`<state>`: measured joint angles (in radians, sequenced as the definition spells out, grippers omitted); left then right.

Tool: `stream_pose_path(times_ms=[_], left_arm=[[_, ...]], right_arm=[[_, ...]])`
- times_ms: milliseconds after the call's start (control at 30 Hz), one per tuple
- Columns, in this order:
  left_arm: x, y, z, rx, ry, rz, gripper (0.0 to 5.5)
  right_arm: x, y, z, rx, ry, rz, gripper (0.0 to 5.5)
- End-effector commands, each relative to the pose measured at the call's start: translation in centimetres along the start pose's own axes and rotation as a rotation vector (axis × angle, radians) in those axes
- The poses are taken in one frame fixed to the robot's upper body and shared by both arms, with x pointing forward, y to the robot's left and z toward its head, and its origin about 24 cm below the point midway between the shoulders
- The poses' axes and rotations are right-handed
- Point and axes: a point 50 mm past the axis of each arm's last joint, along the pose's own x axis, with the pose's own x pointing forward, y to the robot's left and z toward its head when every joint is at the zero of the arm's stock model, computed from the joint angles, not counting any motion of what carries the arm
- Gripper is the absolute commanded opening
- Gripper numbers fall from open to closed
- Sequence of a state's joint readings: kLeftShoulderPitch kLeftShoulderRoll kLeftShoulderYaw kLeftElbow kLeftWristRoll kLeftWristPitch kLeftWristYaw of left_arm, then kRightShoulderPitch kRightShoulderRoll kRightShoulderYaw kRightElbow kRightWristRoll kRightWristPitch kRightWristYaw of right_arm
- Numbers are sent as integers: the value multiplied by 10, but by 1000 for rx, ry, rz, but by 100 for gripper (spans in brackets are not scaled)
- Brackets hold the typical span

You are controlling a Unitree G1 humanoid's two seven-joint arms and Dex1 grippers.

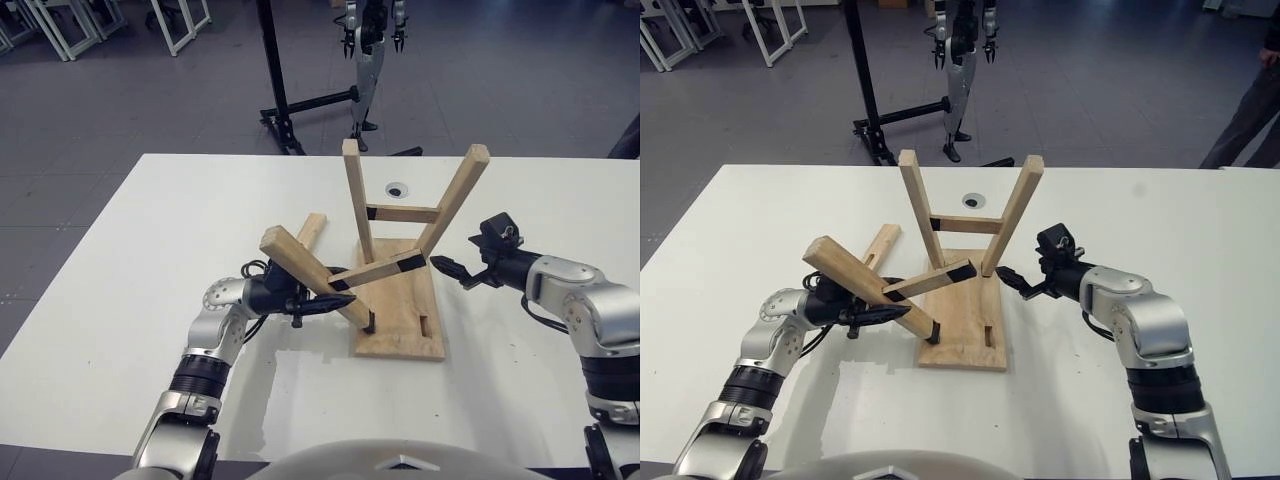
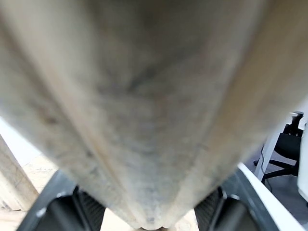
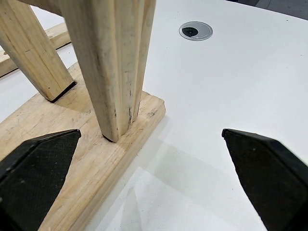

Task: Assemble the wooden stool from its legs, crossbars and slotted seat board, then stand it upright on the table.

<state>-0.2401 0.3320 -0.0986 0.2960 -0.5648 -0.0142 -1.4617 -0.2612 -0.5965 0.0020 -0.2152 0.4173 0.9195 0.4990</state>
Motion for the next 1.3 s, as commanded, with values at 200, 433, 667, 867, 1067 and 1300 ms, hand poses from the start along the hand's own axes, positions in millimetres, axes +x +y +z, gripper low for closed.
stream_pose_path(times_ms=[200,433,667,867,1067,1300], left_arm=[[-6,14,-1,102,198,11,205],[-9,-8,-22,94,462,-124,205],[-21,-13,-35,-108,509,-127,205],[-24,-26,-52,-46,652,-225,205],[-28,-38,-70,-47,635,-212,205],[-39,-41,-60,-337,687,-326,205]], right_arm=[[0,5,-1,10,-21,-12,550],[-1,1,-8,18,-19,-49,550],[13,19,-12,-33,-5,-7,550],[21,42,-18,-42,-1,51,550],[26,40,-16,-54,-8,38,550],[27,41,-14,-72,-14,37,550]])
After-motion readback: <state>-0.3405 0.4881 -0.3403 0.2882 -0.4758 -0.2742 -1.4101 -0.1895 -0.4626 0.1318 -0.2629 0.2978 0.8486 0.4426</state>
